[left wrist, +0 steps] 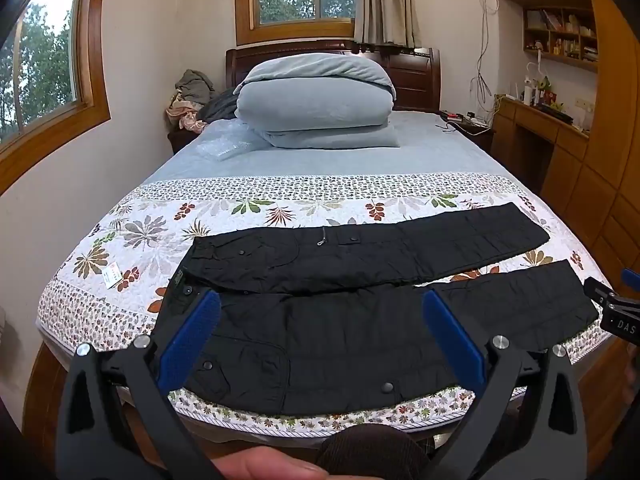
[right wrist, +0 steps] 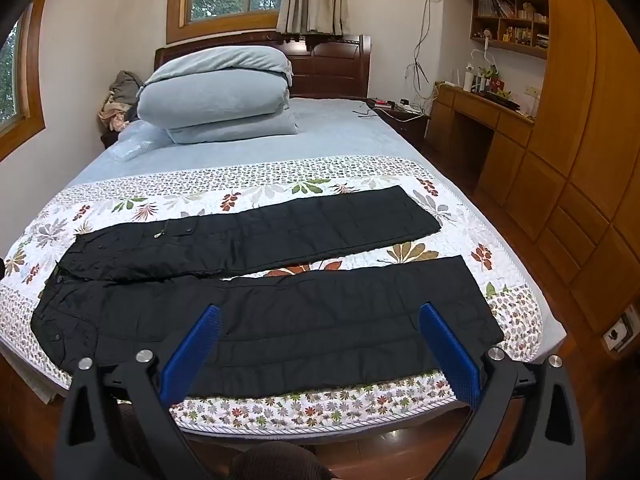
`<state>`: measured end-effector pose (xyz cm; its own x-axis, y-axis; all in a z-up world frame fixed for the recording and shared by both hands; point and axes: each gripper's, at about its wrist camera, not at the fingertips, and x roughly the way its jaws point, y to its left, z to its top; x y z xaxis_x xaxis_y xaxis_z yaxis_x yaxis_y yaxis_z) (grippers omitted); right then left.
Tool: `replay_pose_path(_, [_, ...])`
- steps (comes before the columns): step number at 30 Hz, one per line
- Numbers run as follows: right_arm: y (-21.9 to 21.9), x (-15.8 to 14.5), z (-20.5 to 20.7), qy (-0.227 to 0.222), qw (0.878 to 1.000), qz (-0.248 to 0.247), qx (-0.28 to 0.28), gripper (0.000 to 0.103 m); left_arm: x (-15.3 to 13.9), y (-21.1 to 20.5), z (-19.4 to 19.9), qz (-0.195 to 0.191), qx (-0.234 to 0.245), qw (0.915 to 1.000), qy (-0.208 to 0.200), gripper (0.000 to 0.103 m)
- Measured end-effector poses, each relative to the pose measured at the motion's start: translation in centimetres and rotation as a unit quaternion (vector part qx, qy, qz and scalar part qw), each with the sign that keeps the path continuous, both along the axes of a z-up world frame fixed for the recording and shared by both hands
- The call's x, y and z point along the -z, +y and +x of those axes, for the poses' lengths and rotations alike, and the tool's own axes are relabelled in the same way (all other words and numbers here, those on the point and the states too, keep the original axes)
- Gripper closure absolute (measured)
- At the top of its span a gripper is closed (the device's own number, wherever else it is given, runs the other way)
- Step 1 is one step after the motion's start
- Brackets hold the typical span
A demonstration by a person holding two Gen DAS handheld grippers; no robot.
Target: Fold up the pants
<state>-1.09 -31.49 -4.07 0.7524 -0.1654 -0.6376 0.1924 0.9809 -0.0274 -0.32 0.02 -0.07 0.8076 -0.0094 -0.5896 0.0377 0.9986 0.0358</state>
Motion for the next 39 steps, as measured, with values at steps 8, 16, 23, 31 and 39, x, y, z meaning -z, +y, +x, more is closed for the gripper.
replay_pose_path(8, [-0.12,0.25,0.04,0.000,1.000,0.000,0.000,0.003,0.06,0.05,0.31,0.002,0.002,1.0000,0.000,0.002])
replay_pose_path(16, [-0.28,0.21,0.03,0.000,1.000,0.001,0.000,0.003,0.01,0.10,0.35,0.002,0.003,1.0000,0.000,0.002])
replay_pose_path(23, [-0.18,0.18,0.04,0.001,1.000,0.000,0.000,0.003,0.02,0.04,0.33,0.002,0.002,1.0000,0.000,0.002])
replay_pose_path(31, [-0.17,0.18,0.05,0.001,1.000,0.000,0.000,0.003,-0.04,-0.01,0.29,0.002,0.004,1.0000,0.001,0.002])
replay_pose_path(39, [-0.27,0.14,0.00,0.001,1.000,0.001,0.000,0.003,-0.03,-0.03,0.28,0.002,0.003,1.0000,0.001,0.002])
